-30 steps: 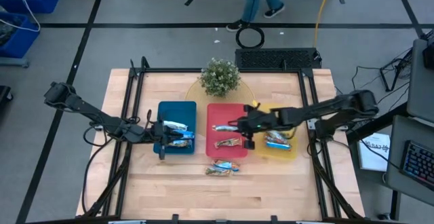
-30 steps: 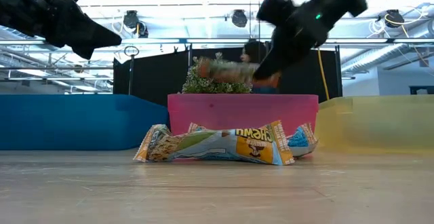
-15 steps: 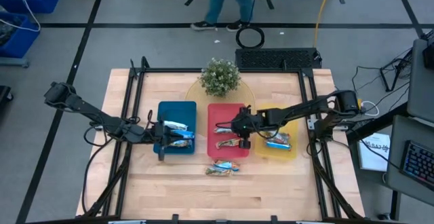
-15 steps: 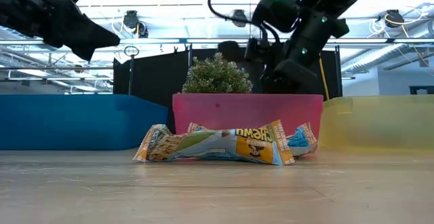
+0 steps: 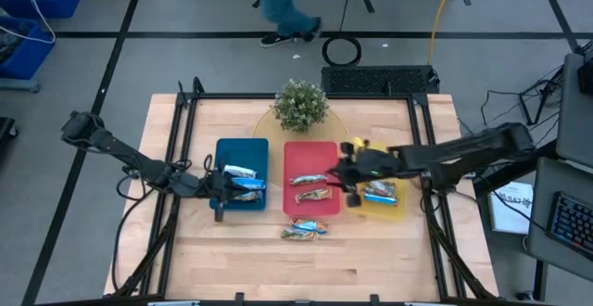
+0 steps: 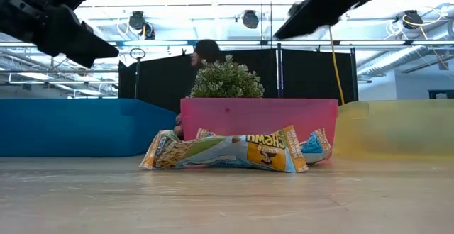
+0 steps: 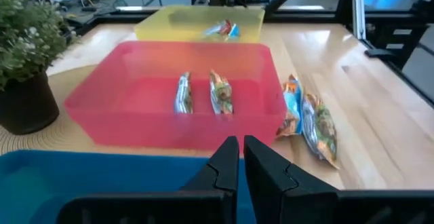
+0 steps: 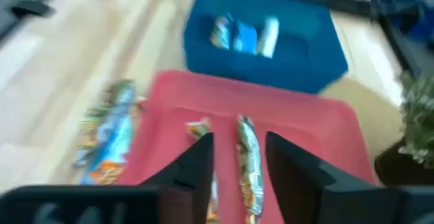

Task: Pick and place Granola Bars by type
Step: Put the bottom yellow granola bar into the red bin

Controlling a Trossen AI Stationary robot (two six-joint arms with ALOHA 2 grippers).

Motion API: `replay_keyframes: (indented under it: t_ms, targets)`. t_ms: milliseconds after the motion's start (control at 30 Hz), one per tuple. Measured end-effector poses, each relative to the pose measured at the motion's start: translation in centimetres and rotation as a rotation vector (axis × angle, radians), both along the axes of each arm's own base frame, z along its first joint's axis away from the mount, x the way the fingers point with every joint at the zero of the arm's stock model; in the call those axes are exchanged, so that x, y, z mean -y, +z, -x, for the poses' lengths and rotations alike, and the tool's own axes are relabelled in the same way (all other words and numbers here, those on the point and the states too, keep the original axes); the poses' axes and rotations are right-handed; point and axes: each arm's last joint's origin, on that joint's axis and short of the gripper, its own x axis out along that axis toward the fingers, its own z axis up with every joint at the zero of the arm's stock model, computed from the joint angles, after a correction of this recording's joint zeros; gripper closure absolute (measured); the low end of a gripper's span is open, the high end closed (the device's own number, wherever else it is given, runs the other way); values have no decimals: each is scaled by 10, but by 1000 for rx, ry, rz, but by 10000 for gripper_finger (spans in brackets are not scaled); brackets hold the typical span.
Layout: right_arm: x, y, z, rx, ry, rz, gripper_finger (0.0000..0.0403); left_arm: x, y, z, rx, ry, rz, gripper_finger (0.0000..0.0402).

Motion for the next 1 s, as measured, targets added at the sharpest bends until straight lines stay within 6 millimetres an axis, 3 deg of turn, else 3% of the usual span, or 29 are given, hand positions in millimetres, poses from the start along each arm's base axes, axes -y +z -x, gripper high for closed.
replay_keyframes:
  t_ms: [200, 433, 567, 733, 900, 1000]
  targets:
    - [-9, -2, 60, 170, 65, -17, 390, 5, 1, 2, 13, -20, 25, 371]
    - [-2, -51, 102, 417, 10, -77, 400, 19, -16, -4, -65, -67, -5, 371]
    - [3, -76, 116, 459, -53, -62, 400, 28, -25, -12, -108, -86, -37, 371]
    - [6, -88, 123, 476, -74, -22, 401, 47, -18, -32, -113, -59, -18, 371]
    - [8, -87, 124, 492, -101, -23, 402, 77, -2, -75, -142, -53, -81, 371]
    - [8, -86, 124, 498, -101, -25, 402, 93, 0, -101, -245, -9, -147, 367]
